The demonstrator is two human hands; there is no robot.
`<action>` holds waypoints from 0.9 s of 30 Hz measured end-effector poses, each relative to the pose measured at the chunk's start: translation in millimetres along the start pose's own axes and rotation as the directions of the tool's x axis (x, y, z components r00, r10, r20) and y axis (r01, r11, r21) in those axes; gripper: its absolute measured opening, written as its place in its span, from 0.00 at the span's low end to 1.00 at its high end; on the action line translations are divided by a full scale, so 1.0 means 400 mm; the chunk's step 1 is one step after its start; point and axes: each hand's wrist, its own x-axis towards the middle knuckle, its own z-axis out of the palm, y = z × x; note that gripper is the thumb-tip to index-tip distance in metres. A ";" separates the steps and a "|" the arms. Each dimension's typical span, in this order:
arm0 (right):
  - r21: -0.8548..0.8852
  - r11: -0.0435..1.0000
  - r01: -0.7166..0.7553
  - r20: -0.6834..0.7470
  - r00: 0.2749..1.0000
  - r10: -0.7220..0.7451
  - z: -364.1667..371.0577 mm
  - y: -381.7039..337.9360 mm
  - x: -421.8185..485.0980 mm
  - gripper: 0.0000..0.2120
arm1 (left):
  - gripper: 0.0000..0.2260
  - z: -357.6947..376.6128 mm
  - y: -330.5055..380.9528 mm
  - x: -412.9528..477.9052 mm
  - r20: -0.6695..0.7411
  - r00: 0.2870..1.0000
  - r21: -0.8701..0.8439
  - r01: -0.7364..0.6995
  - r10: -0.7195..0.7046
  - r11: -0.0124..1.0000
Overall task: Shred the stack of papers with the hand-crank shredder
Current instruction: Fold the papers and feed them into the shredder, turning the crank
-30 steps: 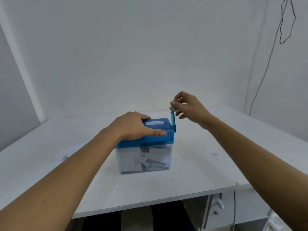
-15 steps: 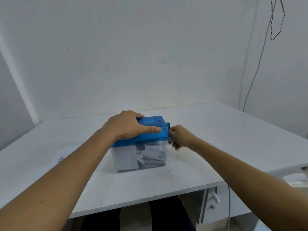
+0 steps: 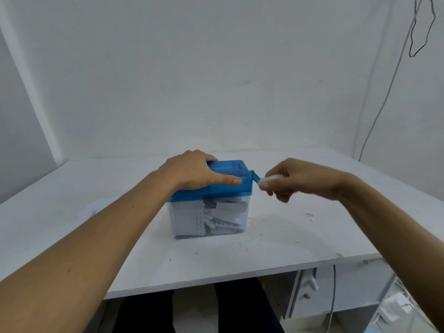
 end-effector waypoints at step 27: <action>-0.178 0.981 -0.081 -0.400 0.917 0.003 -0.006 -0.136 0.344 0.12 | 0.25 -0.090 -0.032 0.032 0.020 0.999 -0.133 -0.043 0.046 0.990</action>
